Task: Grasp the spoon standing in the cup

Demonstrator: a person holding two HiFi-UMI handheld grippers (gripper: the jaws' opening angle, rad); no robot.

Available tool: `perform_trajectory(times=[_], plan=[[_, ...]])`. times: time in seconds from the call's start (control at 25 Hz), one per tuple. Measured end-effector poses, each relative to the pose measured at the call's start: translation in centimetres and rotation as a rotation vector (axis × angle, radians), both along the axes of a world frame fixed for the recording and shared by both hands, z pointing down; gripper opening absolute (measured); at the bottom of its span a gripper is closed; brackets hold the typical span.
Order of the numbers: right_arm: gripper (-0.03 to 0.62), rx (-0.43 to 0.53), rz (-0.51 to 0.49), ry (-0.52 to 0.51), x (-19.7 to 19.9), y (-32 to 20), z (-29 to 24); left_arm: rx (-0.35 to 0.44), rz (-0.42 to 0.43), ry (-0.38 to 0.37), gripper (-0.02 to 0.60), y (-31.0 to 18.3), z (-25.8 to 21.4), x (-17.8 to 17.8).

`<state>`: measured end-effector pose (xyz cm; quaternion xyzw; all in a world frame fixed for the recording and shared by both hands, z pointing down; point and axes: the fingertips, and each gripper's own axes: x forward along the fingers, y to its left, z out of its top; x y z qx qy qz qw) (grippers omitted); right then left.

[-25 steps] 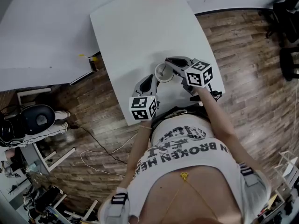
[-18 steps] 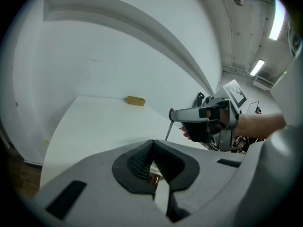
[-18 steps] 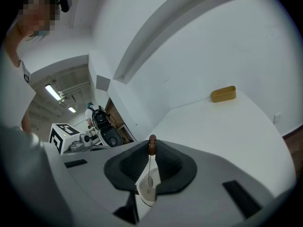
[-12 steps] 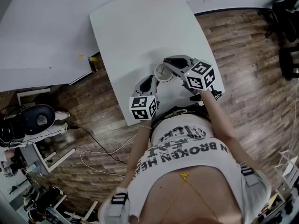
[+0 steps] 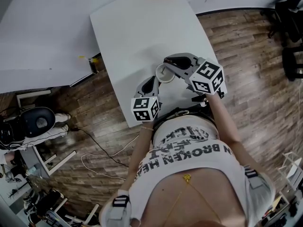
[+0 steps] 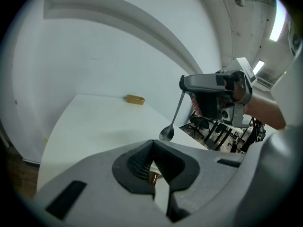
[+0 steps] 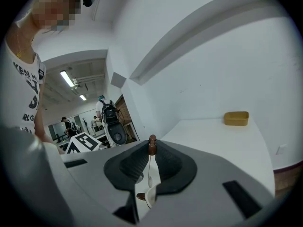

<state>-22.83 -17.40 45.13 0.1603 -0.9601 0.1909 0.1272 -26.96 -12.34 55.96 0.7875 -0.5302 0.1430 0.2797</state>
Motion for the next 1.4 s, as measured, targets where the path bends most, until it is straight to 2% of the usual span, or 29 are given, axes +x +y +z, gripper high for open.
perform_trajectory(times=[0.44, 0.64, 1.0, 1.4], plan=[[0.04, 0.106, -0.011, -0.042, 1.1, 0.3, -5.1, -0.009, 0.006, -0.005, -0.002, 0.1, 0.4, 0.5], [0.04, 0.174, 0.012, -0.1, 2.3, 0.1, -8.7, -0.007, 0.001, 0.0, -0.002, 0.0, 0.3, 0.6], [0.04, 0.254, 0.07, -0.165, 4.8, 0.4, -12.4, 0.032, -0.037, -0.005, -0.002, 0.3, -1.2, 0.1], [0.04, 0.302, 0.101, -0.201, 6.8, 0.9, -14.4, 0.1, -0.092, 0.03, -0.002, 0.8, -4.7, 0.4]])
